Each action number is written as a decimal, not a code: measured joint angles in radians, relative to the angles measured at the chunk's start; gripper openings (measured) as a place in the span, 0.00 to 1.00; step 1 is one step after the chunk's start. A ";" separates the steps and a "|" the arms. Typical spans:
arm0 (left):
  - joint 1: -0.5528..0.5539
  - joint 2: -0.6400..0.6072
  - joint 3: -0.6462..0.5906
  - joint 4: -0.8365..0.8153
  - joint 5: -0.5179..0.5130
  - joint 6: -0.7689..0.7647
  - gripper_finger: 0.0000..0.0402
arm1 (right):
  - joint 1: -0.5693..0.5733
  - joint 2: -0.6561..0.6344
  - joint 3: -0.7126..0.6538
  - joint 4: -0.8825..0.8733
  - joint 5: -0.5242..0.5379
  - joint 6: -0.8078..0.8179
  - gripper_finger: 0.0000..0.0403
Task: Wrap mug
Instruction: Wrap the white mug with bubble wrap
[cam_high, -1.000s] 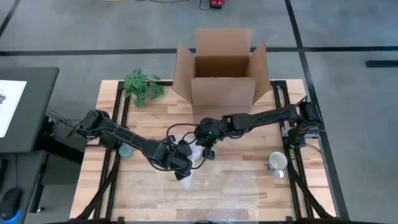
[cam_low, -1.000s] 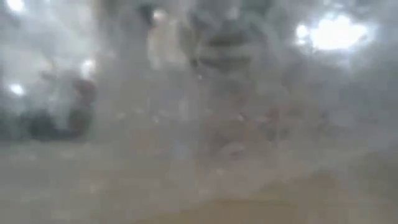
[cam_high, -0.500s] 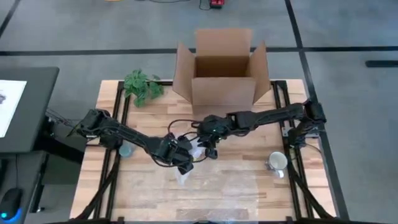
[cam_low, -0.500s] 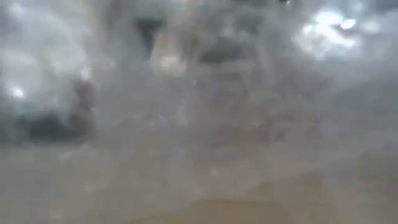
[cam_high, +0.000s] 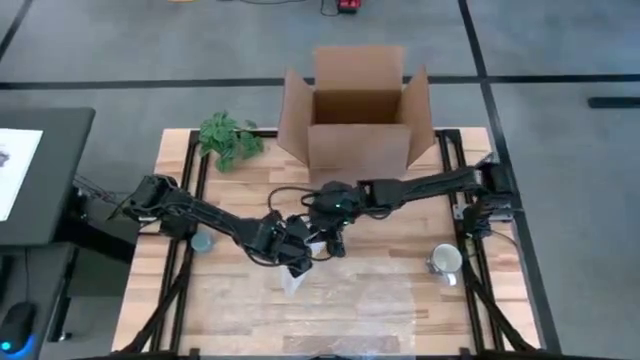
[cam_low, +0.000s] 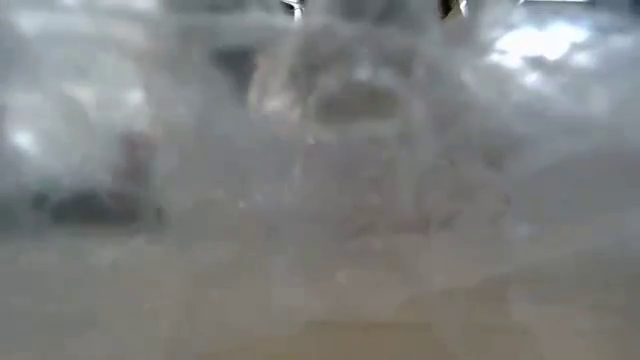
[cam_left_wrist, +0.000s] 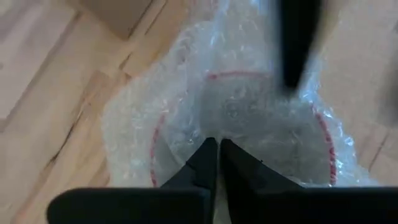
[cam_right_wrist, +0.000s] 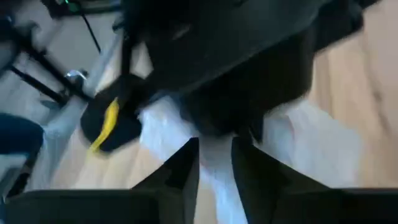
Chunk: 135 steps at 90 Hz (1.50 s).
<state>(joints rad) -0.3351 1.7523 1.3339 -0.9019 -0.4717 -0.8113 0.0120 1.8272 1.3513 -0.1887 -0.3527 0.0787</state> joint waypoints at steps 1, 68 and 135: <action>-0.001 0.000 0.000 0.000 0.000 0.002 0.00 | -0.002 0.007 0.000 0.002 -0.010 0.001 0.15; -0.108 -0.235 0.107 -0.177 0.028 -0.036 0.00 | 0.028 0.187 0.111 -0.086 0.051 0.048 0.00; -0.374 -0.244 0.000 -0.308 0.006 -0.648 0.00 | 0.036 0.497 0.519 -0.426 0.140 0.063 0.00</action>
<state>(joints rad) -0.7096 1.5086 1.3342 -1.2095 -0.4656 -1.4597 0.0484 2.3245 1.8706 -0.6142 -0.2123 0.1413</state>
